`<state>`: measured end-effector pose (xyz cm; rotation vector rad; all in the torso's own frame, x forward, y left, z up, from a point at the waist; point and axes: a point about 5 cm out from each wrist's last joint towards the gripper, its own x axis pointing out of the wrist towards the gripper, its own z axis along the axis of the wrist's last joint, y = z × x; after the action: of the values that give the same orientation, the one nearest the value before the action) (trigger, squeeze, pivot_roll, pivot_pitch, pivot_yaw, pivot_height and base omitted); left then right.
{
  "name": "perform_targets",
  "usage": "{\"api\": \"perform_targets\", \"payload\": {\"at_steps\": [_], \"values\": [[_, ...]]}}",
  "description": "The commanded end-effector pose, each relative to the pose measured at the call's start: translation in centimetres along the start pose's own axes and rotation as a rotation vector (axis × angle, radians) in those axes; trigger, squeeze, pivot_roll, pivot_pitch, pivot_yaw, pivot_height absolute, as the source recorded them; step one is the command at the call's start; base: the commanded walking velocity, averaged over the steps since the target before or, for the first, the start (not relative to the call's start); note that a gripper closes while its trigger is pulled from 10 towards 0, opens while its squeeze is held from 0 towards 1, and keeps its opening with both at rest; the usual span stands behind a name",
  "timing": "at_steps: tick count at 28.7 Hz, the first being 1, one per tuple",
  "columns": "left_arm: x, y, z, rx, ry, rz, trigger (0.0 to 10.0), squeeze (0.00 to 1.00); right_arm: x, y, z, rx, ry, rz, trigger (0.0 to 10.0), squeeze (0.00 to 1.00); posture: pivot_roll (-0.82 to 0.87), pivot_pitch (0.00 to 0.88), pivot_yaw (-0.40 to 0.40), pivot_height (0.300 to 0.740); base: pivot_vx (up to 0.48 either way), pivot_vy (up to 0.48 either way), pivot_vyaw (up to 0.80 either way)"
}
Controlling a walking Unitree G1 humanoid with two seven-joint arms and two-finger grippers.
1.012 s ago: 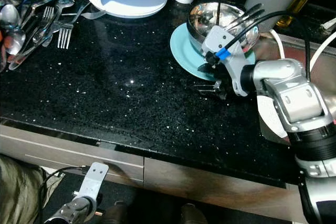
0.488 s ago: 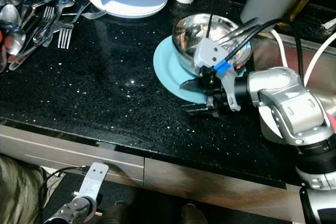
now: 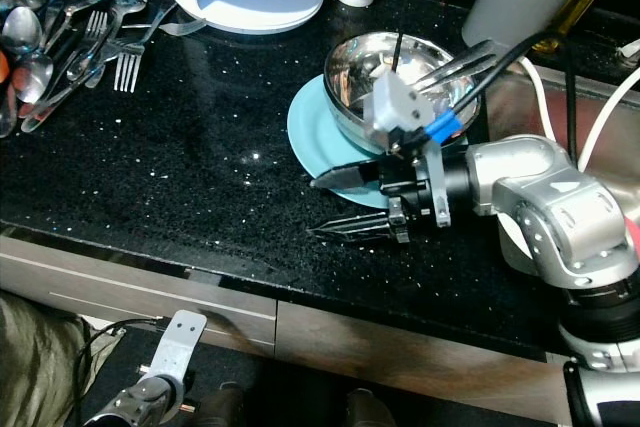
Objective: Kitchen organization
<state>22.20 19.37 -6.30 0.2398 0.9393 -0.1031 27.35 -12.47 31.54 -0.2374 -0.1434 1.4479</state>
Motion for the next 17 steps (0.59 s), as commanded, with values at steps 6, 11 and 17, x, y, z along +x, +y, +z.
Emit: {"api": "perform_targets", "payload": {"at_steps": [6,11,17], "values": [[-0.1,-0.5,-1.1,0.009,0.042,-0.016,10.0,0.00,0.8,-5.5,2.6,0.047,-0.217,-0.462,10.0,0.00,0.04,0.202,-0.074,0.740,0.000,0.000,0.00],[0.0,-0.6,-1.1,0.005,0.041,-0.015,10.0,0.00,0.9,-8.5,2.4,0.048,-0.161,-0.702,10.0,0.00,0.05,0.205,-0.079,0.740,0.000,0.000,0.00],[0.0,-0.7,-1.0,-0.001,0.040,-0.015,10.0,0.00,-1.4,-10.2,3.4,0.001,-0.089,-0.902,10.0,0.00,0.04,0.206,-0.081,0.740,0.000,0.000,0.00]]}}
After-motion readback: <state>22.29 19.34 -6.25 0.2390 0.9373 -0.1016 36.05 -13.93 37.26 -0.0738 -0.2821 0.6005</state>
